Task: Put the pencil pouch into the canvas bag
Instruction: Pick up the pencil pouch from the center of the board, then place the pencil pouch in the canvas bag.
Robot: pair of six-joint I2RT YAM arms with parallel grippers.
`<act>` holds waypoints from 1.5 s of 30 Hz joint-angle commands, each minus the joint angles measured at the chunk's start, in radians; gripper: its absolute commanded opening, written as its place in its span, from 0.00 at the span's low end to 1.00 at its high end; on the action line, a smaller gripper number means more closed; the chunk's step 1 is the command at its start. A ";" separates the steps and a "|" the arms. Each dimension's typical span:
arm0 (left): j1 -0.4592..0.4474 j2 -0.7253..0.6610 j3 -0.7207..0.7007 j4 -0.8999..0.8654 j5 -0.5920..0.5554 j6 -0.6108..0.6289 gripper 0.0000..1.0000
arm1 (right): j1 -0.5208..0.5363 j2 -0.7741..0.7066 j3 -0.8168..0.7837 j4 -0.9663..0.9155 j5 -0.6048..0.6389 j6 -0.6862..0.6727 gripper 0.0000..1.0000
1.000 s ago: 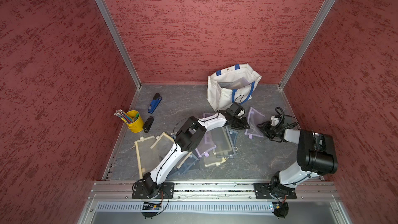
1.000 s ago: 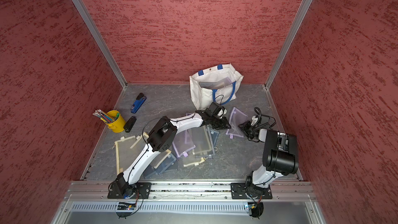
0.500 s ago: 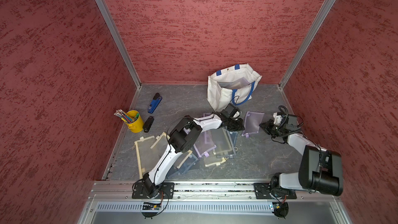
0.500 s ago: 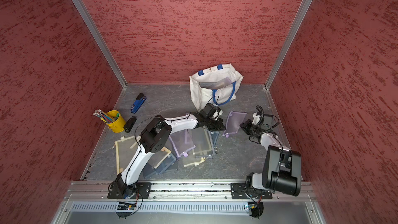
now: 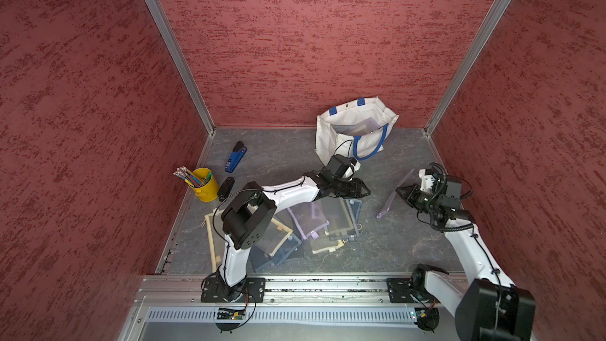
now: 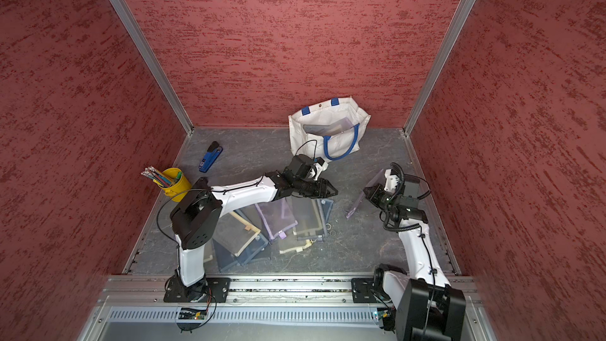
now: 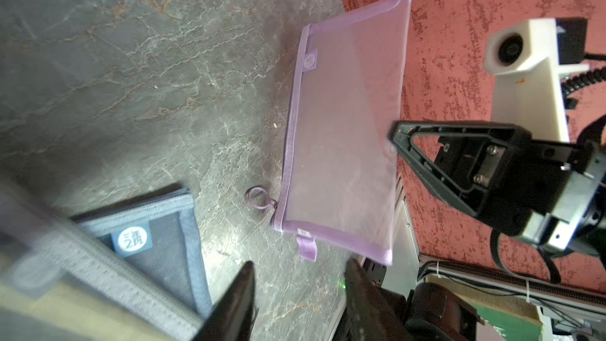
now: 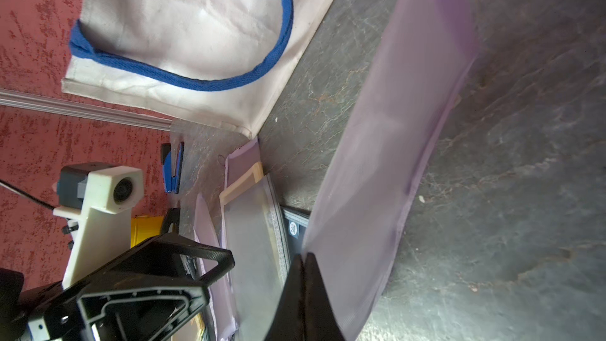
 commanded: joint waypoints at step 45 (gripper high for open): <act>0.214 -0.640 -0.342 -0.233 -0.230 0.113 1.00 | 0.374 0.998 1.401 0.137 0.380 0.380 0.00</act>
